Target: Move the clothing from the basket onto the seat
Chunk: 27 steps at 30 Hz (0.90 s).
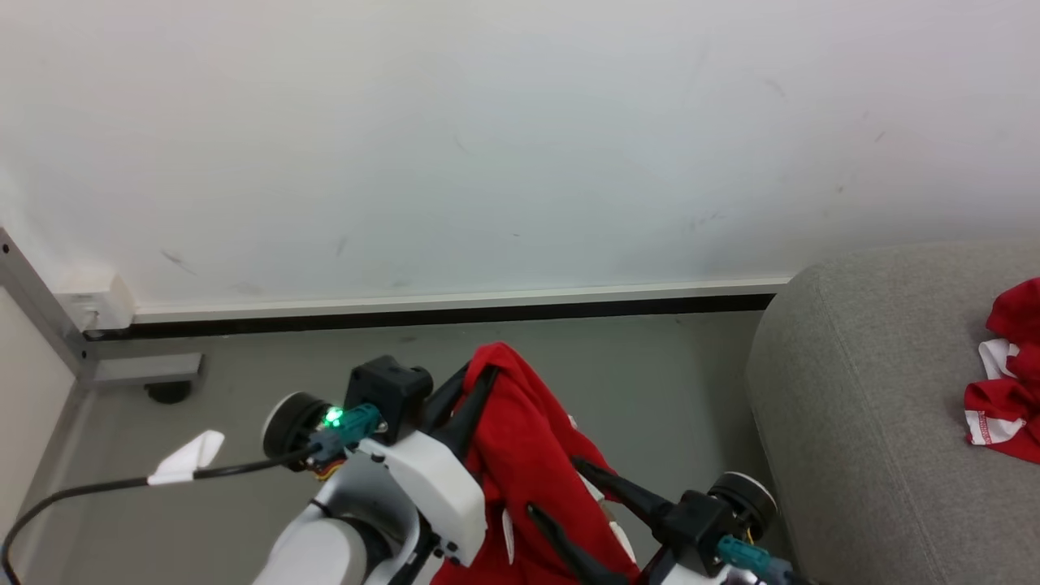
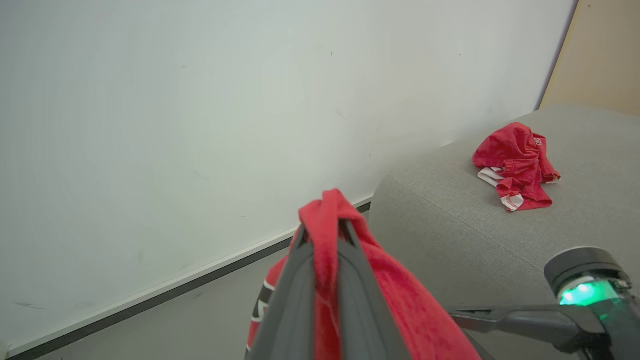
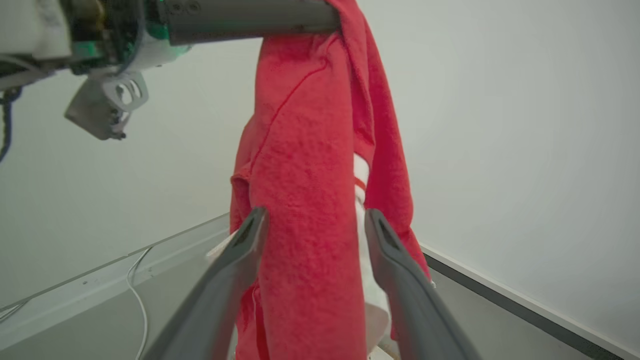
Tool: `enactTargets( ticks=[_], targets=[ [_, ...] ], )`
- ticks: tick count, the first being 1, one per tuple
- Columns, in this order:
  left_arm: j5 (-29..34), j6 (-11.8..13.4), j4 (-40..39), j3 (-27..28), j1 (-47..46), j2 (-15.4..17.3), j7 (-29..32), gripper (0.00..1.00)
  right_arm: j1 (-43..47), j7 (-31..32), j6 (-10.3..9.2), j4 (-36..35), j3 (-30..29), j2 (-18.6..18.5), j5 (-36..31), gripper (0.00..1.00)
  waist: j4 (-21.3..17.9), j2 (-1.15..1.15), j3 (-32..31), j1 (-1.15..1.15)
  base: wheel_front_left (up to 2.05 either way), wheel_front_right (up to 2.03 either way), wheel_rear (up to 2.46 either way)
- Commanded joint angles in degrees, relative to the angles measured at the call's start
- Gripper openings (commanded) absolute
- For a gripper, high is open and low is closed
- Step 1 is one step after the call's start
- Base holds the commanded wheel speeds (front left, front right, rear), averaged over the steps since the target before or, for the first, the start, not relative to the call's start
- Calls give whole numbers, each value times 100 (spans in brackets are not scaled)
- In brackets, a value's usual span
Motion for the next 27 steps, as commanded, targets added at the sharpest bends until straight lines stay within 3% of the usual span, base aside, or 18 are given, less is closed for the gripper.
enactTargets(
  ticks=[1, 6, 14, 15, 16, 23, 25, 27],
  targets=[
    [50, -34, -69, -63, -1, -26, 11, 0, -289, -5, -15, 282, 197, -31, 223, 100, 50, 0, -12, 0, 0, 0, 0],
    [65, -88, -178, -295, 54, -114, 75, 0, -785, -17, -14, 999, 678, 98, 762, 100, 192, 0, -55, 0, 0, 0, 0],
    [-80, -138, -341, -490, 176, -208, 142, 0, -1196, -31, -14, 1356, 1340, 271, 1607, 100, 329, 0, -85, 0, 0, 0, 0],
    [-90, -138, -355, -507, 193, -210, 139, 0, -1258, -32, -14, 1353, 1355, 285, 1668, 45, 346, 0, -84, 0, 0, 0, 0],
    [-102, -136, -365, -522, 206, -213, 141, 0, -1298, -31, -14, 1315, 1336, 298, 1730, 0, 364, 0, -80, 0, 0, 0, 0],
    [-100, -25, -338, -411, 264, -101, 87, 0, -1256, -33, -14, 1018, 1080, 208, 1852, 0, 434, 0, -40, 0, 0, 0, 0],
    [-76, 9, -305, -375, 279, -65, 8, 40, -1226, -34, -14, 970, 952, 169, 1774, 0, 433, 0, -28, 0, 0, 0, 0],
    [-35, 25, -261, -335, 340, -8, -93, 100, -1186, -34, -14, 906, 770, 130, 1694, 0, 420, 0, -19, 0, 0, 0, 0]
  ],
)
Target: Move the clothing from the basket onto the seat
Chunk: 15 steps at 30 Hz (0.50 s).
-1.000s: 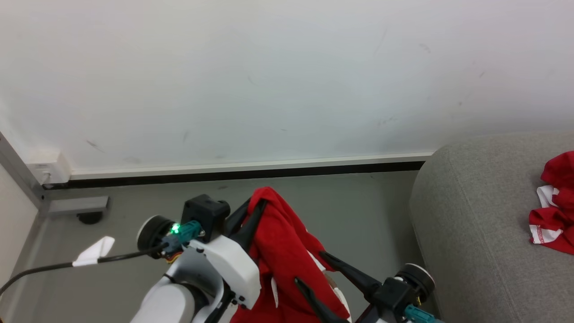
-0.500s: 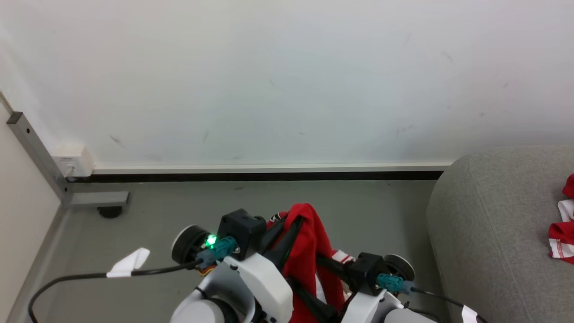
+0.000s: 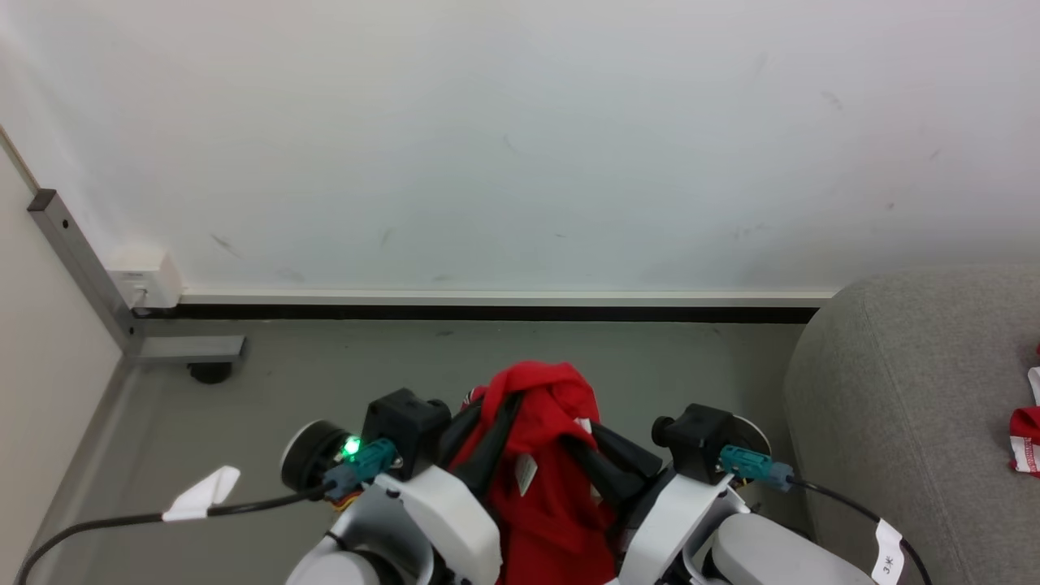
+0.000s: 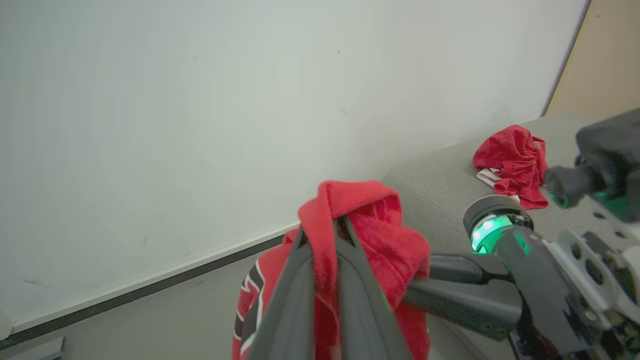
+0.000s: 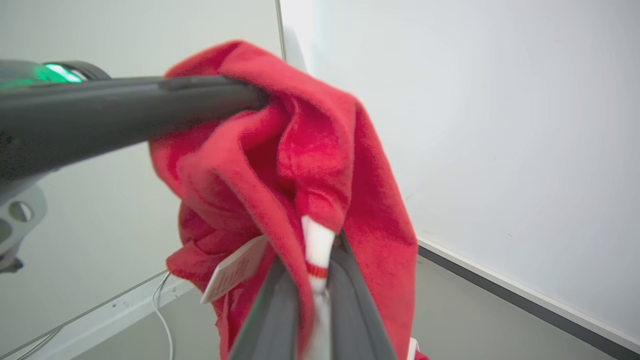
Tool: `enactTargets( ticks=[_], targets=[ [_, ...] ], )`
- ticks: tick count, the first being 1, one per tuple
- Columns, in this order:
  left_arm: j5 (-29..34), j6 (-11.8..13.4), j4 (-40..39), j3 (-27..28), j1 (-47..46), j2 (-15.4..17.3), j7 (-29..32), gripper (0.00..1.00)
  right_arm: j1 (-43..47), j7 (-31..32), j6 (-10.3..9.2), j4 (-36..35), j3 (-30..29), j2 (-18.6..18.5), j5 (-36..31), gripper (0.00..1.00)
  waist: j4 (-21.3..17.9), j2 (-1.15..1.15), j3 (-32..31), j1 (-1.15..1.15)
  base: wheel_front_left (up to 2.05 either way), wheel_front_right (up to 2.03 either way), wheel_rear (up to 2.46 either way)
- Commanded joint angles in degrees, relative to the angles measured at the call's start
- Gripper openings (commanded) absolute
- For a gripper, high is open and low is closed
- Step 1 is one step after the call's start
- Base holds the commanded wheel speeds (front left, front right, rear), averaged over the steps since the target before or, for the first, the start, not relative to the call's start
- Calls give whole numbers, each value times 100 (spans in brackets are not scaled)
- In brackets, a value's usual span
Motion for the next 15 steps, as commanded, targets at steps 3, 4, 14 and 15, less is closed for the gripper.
enactTargets(
  ticks=[3, 4, 14, 15],
  targets=[
    [12, 41, 109, 72, 211, 139, -184, 100, 115, -21, -14, -75, -229, -87, -153, 0, -40, -1, 16, 0, 0, 0, 0],
    [11, 41, 126, 91, 264, 168, -252, 100, 124, -21, -14, -87, -300, -108, -187, 0, -54, -1, 22, 0, 0, 0, 0],
    [-68, -28, 529, 151, 1031, 469, -1229, 100, 52, -22, -14, -231, -875, -392, -416, 0, -164, -1, 98, 0, 0, 0, 0],
    [-78, -41, 614, 152, 1087, 490, -1313, 100, 27, -22, -15, -264, -936, -425, -443, 0, -183, -1, 105, 0, 0, 0, 0]
  ],
)
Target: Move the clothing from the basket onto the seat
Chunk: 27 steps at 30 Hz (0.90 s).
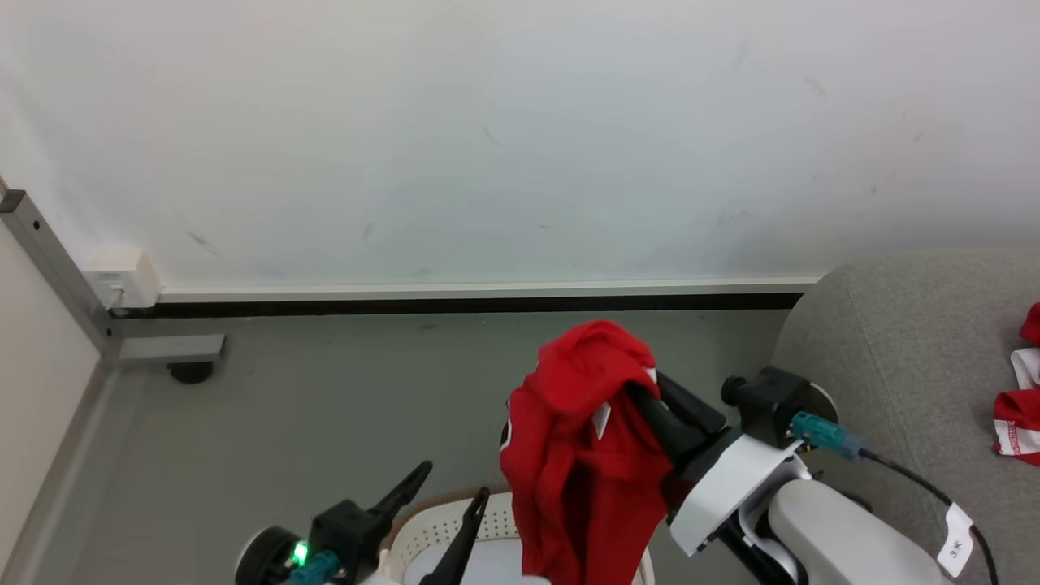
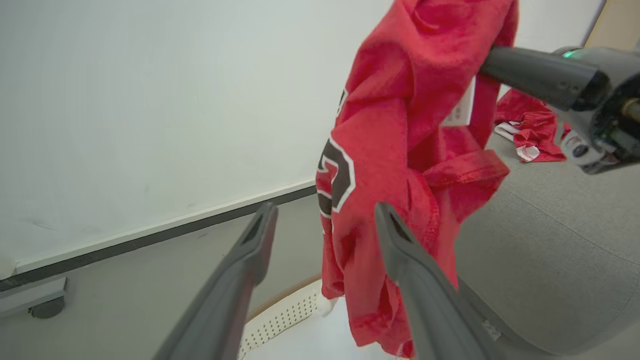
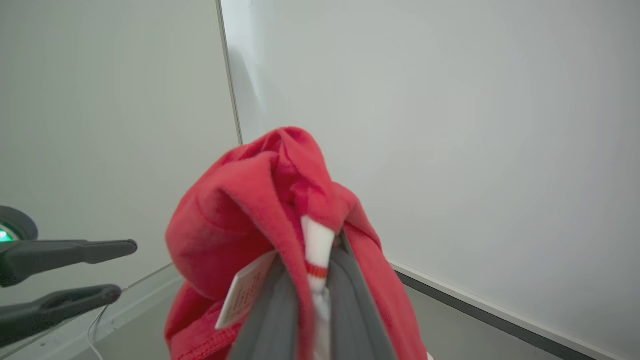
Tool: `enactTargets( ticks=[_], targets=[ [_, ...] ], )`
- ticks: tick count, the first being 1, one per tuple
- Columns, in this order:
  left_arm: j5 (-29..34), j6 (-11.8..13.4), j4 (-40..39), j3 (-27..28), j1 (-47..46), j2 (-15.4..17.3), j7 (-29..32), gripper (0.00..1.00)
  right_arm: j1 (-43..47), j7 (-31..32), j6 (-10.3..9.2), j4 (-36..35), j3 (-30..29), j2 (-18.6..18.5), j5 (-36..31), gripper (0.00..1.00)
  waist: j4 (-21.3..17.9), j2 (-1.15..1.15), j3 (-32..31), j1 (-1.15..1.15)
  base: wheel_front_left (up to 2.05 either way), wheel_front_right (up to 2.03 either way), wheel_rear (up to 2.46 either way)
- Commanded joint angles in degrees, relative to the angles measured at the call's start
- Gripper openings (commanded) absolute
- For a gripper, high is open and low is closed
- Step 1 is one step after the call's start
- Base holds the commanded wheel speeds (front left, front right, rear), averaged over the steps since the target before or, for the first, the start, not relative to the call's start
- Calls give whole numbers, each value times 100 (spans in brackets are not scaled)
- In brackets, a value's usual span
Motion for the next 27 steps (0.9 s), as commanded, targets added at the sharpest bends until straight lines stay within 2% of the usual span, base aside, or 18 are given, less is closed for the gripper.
enactTargets(
  ticks=[1, 7, 12, 27],
  targets=[
    [-74, -32, 76, 14, 80, 41, -106, 100, -82, -22, -14, -55, -81, -60, -62, 0, -32, 0, 14, 0, 0, 0, 0],
    [-136, -128, 303, -43, 71, -51, -498, 100, -116, -22, -13, -259, -380, -254, -188, 0, -201, 0, 45, 0, 0, 0, 0],
    [-148, -182, 278, -102, -22, -109, -613, 100, -108, -22, -13, -411, -584, -368, -269, 0, -517, 0, 92, 0, 0, 0, 0],
    [-144, -298, 141, -384, -160, -251, -634, 100, 100, -21, -13, -825, -1193, -763, -499, 0, -2212, 0, 305, 0, 0, 0, 0]
  ],
)
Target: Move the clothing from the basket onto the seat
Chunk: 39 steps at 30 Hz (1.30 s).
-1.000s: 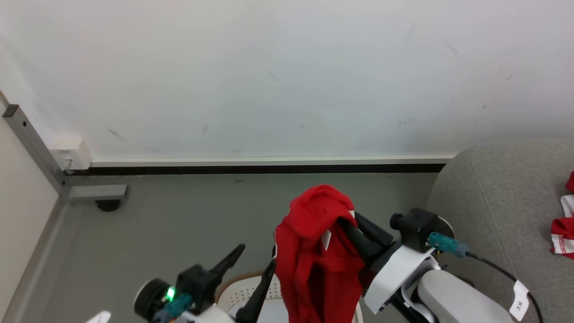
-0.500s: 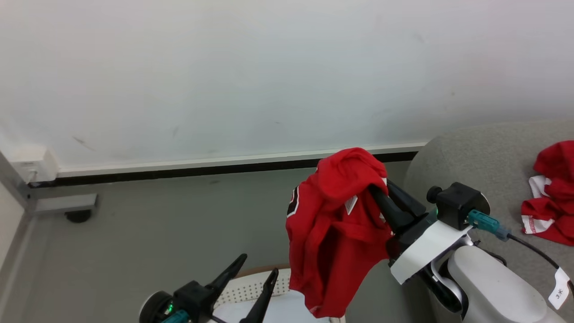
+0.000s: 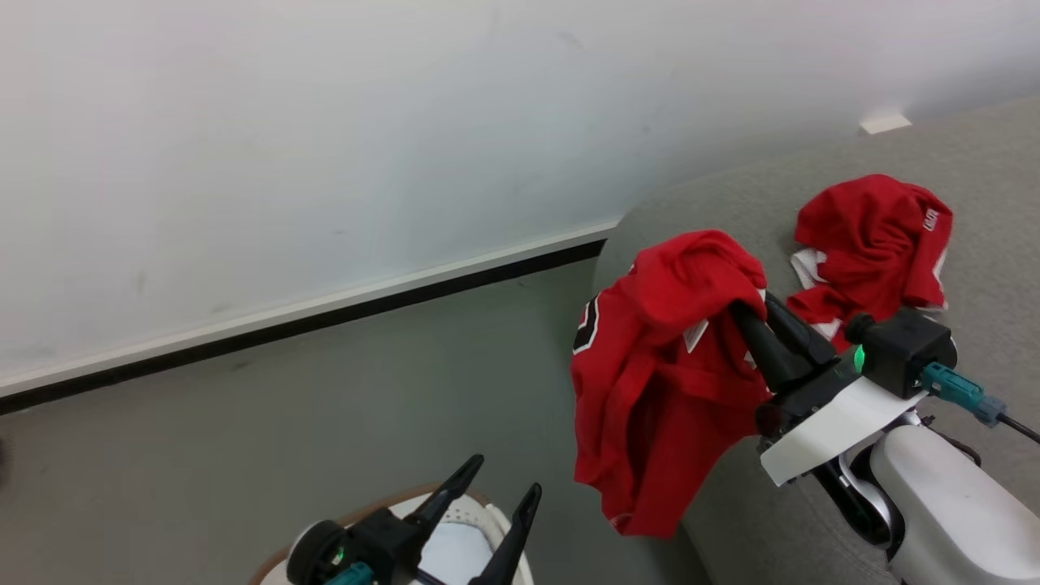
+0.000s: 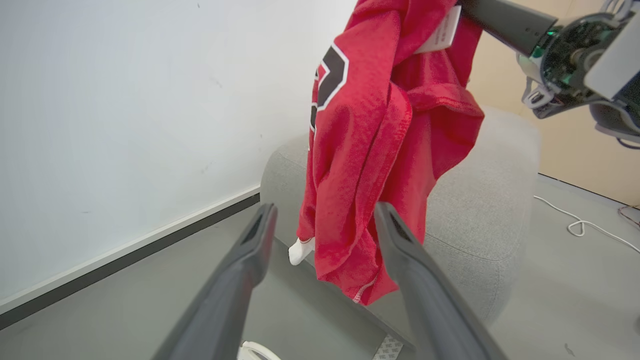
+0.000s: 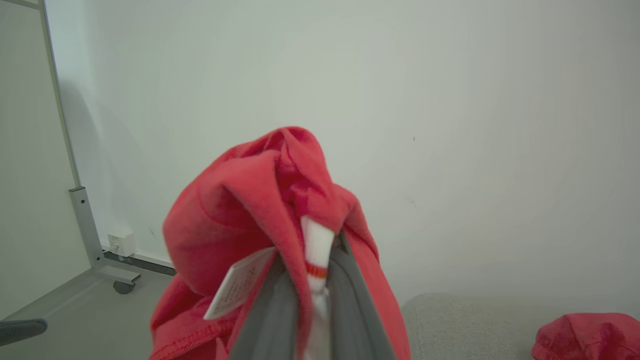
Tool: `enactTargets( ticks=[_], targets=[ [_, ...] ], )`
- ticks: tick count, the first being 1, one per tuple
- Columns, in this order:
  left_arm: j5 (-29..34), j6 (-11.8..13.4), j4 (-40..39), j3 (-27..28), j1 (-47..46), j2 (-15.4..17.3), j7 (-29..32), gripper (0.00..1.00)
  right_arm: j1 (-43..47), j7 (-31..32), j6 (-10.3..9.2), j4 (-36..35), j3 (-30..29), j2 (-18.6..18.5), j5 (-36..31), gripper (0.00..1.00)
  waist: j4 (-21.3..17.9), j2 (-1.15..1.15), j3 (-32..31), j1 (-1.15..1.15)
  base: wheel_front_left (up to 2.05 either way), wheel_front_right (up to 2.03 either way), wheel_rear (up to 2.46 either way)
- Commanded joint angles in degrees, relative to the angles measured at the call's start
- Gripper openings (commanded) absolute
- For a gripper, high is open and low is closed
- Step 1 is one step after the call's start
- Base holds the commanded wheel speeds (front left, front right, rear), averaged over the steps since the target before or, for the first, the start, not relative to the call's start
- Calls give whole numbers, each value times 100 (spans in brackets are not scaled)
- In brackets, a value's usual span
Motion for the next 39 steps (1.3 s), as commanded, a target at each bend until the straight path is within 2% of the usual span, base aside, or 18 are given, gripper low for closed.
enactTargets(
  ticks=[1, 5, 13, 17, 22, 26, 30, 31, 33, 35, 39],
  targets=[
    [18, -22, -13, -28, -51, -22, -19, 100, 90, -20, -13, -65, -75, -62, -73, 0, -491, 0, 87, 0, 0, 0, 0],
    [46, -76, -64, -180, -119, -125, -22, 100, 178, -20, -13, -224, -303, -197, -106, 0, -845, 0, 159, 0, 0, 0, 0],
    [109, -190, -56, -436, -341, -208, 19, 100, 493, -20, -13, -468, -976, -479, -253, 0, -962, 0, 422, 0, 0, 0, 0],
    [151, -177, -159, -424, -426, -131, 85, 100, 271, -19, -14, -451, -1142, -403, -316, 0, -980, 0, 723, 0, 0, 0, 0],
    [200, -298, -408, -503, -782, 20, 332, 100, -340, -19, -13, -264, -1633, -326, -363, 0, -688, 0, 1477, 0, 0, 0, 0],
    [272, -373, -640, -494, -1198, 191, 548, 100, -1163, 99, -14, -81, -2051, -445, -331, 0, -383, 0, 2212, 0, 0, 0, 0],
    [326, -436, -889, -476, -1631, 366, 758, 100, -2116, 321, -14, 311, -2663, -681, -319, 0, -102, 0, 2963, 0, 0, 0, 0],
    [344, -447, -985, -455, -1828, 461, 825, 100, -2597, 400, -14, 538, -3086, -846, -359, 0, 20, 0, 3280, 0, 0, 0, 0],
    [345, -457, -1028, -450, -1906, 498, 847, 100, -2829, 431, -14, 679, -3315, -950, -406, 0, 72, 0, 3404, 0, 0, 0, 0],
    [346, -473, -1105, -423, -2066, 541, 892, 100, -3256, 422, -14, 1005, -3805, -1166, -539, 0, 162, 0, 3654, 0, 0, 0, 0],
    [282, -479, -1198, -378, -2240, 629, 950, 100, -3685, 369, -13, 1739, -4505, -1483, -1117, 0, 295, 0, 3982, 0, 0, 0, 0]
  ],
)
